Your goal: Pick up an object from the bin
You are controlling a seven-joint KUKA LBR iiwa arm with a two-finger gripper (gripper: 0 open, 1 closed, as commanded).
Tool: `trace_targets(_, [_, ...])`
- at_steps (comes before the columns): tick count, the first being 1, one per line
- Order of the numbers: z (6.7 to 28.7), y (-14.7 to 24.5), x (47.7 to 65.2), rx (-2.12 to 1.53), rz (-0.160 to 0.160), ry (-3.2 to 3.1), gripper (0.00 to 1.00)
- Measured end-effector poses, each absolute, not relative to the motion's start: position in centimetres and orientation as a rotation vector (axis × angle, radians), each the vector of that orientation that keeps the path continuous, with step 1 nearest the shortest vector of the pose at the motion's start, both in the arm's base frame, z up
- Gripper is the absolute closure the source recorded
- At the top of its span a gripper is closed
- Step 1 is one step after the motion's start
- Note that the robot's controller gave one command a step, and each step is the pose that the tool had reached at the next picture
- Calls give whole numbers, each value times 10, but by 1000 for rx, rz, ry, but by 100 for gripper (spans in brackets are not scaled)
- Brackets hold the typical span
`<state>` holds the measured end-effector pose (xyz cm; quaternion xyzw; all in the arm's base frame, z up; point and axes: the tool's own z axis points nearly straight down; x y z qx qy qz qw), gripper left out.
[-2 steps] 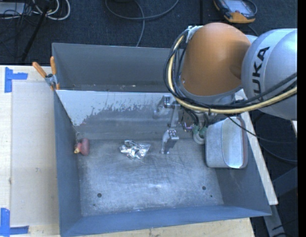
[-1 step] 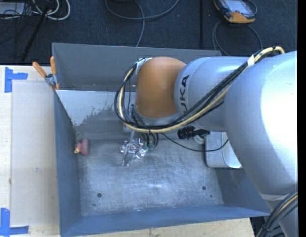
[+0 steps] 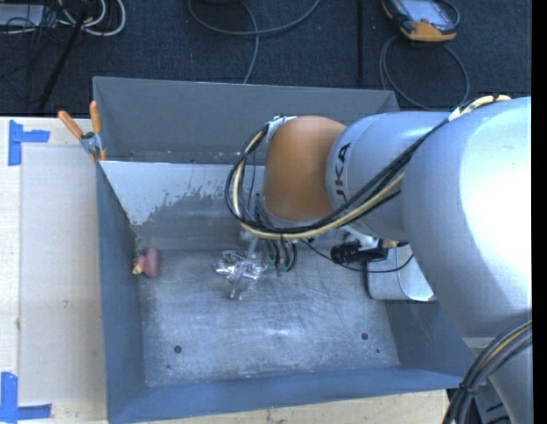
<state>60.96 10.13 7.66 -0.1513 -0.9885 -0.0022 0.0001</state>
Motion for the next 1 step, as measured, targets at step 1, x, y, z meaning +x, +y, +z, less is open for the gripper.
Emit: trace_targets(1, [79,100,612,-481,-6,-3115,100])
